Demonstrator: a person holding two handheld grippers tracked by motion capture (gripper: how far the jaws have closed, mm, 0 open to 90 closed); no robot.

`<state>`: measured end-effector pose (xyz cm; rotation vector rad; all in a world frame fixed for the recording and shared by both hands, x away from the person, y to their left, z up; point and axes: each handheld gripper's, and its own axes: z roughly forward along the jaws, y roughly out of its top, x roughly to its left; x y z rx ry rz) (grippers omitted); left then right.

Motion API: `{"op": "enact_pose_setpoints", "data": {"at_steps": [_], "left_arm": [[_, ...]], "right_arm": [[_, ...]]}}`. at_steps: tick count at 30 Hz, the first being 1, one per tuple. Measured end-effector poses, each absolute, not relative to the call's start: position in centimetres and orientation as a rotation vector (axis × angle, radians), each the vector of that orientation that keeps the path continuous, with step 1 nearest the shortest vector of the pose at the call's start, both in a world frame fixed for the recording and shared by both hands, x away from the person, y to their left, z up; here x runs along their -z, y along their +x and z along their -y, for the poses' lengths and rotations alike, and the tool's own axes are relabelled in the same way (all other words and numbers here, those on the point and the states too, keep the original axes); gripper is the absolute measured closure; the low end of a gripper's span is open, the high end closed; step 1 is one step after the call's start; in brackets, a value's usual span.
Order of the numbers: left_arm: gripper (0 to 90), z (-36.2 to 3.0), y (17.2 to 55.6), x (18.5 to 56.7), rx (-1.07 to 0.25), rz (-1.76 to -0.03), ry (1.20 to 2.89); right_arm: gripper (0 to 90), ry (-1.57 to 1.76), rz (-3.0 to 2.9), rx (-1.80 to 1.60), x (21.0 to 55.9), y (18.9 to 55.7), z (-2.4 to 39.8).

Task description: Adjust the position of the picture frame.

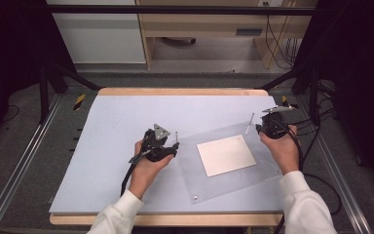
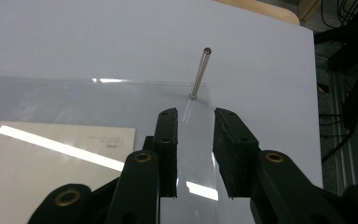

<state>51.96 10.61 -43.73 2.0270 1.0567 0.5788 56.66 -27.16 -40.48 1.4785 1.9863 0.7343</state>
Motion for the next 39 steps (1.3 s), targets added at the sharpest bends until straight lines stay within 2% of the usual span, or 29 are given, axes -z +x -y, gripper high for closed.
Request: {"op": "enact_pose_setpoints", "data": {"at_steps": [12, 17, 18, 23, 28, 37, 39], "left_arm": [[50.0, -10.0, 53.4, 45.4, -0.574, -1.117, 1.984], [50.5, -9.8, 53.1, 45.7, -0.571, -1.112, 1.989], [54.1, -9.9, 53.1, 45.8, -0.557, -1.107, 1.988], [56.6, -9.8, 52.9, 45.8, -0.562, -1.105, 1.978], [56.9, -10.1, 53.3, 45.9, -0.560, -1.122, 1.956], [61.4, -9.6, 54.2, 46.3, -0.570, -1.124, 1.968], [65.0, -9.4, 54.6, 46.5, -0.562, -1.134, 1.959]], "right_arm": [[70.3, 1.620, -1.881, -0.847, 44.6, 61.3, 26.9], [71.7, 1.615, -1.821, -0.815, 45.2, 62.2, 26.6], [71.1, 1.645, -1.823, -0.805, 45.5, 62.9, 26.6], [71.4, 1.659, -1.828, -0.802, 46.0, 63.7, 26.4], [81.6, 1.664, -1.825, -0.807, 46.3, 64.3, 26.5], [85.2, 1.646, -1.851, -0.790, 46.6, 64.3, 26.3], [85.3, 1.653, -1.846, -0.797, 46.6, 64.3, 26.3]]}}
